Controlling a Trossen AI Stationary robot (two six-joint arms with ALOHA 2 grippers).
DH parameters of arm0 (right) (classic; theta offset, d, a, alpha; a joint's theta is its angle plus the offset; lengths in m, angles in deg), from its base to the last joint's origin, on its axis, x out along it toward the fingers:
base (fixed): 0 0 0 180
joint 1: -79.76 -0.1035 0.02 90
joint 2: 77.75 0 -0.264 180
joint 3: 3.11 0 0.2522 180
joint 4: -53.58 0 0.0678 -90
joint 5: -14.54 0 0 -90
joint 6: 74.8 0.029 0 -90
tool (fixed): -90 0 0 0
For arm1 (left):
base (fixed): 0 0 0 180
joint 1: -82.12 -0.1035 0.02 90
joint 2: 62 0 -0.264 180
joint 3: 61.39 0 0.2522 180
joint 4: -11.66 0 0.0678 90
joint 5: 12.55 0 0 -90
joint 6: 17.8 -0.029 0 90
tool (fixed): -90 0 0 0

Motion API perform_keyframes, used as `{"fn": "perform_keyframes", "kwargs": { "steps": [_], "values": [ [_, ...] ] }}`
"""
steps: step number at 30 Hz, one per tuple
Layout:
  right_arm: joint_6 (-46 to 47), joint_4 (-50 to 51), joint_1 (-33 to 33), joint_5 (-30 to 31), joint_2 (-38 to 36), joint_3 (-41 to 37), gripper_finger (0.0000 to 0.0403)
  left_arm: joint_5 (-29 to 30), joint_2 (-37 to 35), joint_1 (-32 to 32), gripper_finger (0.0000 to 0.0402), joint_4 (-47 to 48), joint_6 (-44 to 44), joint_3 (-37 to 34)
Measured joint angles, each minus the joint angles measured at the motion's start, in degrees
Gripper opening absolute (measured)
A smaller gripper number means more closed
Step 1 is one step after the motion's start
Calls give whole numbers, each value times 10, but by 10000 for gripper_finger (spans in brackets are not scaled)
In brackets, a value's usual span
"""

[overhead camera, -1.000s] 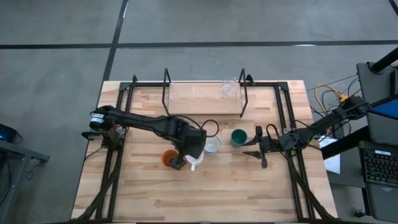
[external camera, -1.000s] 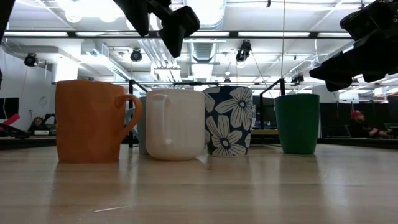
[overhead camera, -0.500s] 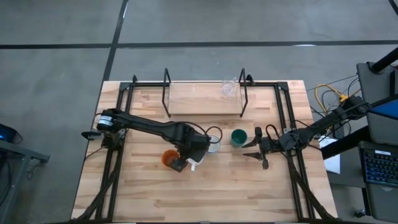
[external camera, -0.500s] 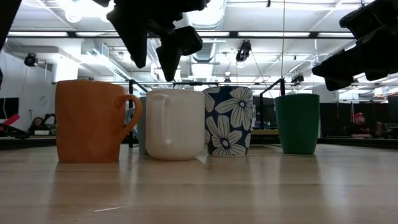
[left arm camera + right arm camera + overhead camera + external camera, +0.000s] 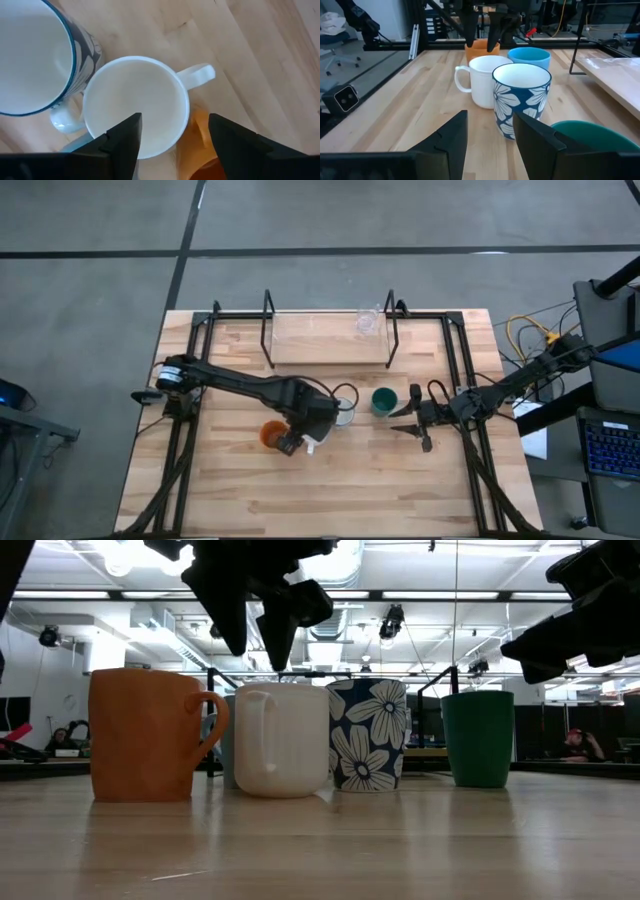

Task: Stack small to large cups/mugs on shelf
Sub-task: Put the white mug on the shelf

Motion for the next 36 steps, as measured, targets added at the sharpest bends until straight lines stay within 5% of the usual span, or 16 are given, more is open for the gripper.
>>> {"fn": "perform_keyframes", "kwargs": {
  "steps": [36],
  "values": [
    [-4,-1,0,-2,0,0,151,41,16,18,216,-66,-8,-44]
  ]
}}
